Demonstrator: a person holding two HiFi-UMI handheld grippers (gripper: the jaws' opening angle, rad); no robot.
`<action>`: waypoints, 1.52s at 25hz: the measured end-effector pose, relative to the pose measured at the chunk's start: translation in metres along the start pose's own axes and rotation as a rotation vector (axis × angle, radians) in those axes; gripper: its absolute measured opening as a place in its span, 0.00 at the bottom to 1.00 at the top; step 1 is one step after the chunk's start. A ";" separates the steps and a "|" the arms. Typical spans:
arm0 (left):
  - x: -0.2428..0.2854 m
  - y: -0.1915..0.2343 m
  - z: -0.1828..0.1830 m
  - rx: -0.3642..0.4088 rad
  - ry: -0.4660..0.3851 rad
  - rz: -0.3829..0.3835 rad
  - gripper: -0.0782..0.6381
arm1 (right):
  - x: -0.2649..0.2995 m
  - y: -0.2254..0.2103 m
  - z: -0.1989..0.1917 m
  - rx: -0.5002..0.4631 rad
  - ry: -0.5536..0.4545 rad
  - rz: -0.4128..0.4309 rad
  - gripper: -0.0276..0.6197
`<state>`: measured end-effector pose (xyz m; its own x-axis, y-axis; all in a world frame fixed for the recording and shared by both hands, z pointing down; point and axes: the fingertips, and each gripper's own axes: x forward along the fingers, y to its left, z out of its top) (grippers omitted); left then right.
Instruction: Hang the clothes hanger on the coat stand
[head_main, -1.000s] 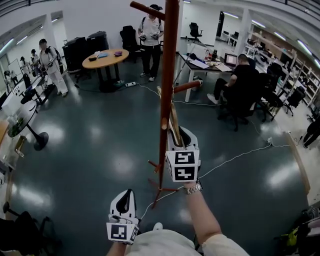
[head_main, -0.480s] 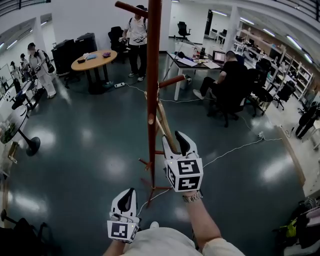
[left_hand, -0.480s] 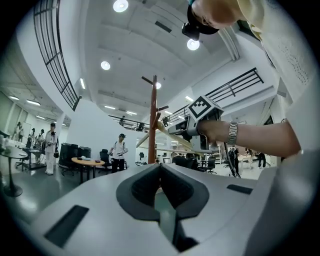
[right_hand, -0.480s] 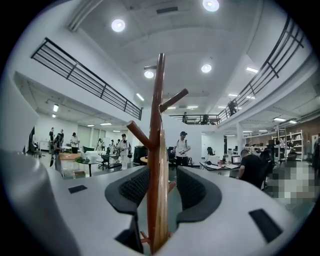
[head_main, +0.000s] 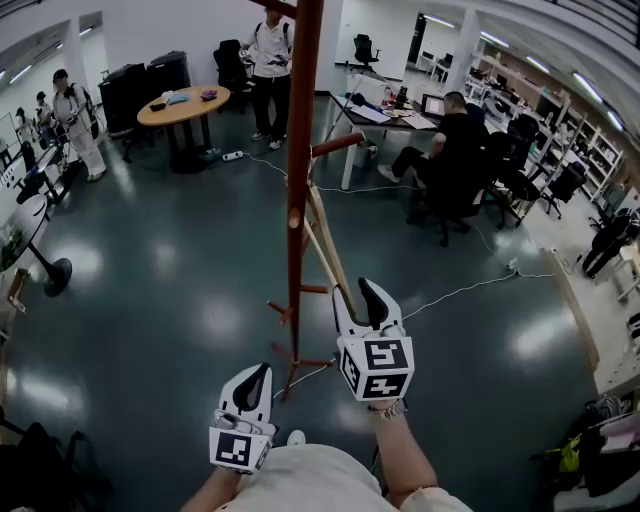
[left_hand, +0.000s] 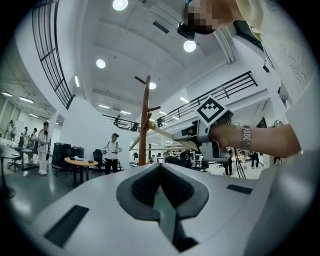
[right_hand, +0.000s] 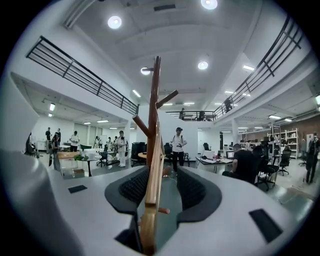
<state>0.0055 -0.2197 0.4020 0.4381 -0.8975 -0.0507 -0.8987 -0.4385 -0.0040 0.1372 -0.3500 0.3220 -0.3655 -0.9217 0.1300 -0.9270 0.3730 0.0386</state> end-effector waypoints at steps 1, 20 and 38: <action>-0.001 -0.001 -0.002 0.002 0.001 -0.004 0.13 | -0.005 0.000 -0.005 -0.002 0.006 -0.002 0.29; -0.017 -0.025 0.000 -0.058 -0.057 -0.070 0.13 | -0.076 0.055 -0.102 0.067 0.121 0.058 0.29; -0.039 -0.015 -0.009 -0.071 -0.047 0.026 0.13 | -0.092 0.146 -0.127 0.247 0.043 0.395 0.09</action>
<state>0.0020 -0.1789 0.4129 0.4118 -0.9061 -0.0963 -0.9055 -0.4188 0.0684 0.0464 -0.1969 0.4418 -0.6954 -0.7071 0.1280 -0.7118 0.6533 -0.2581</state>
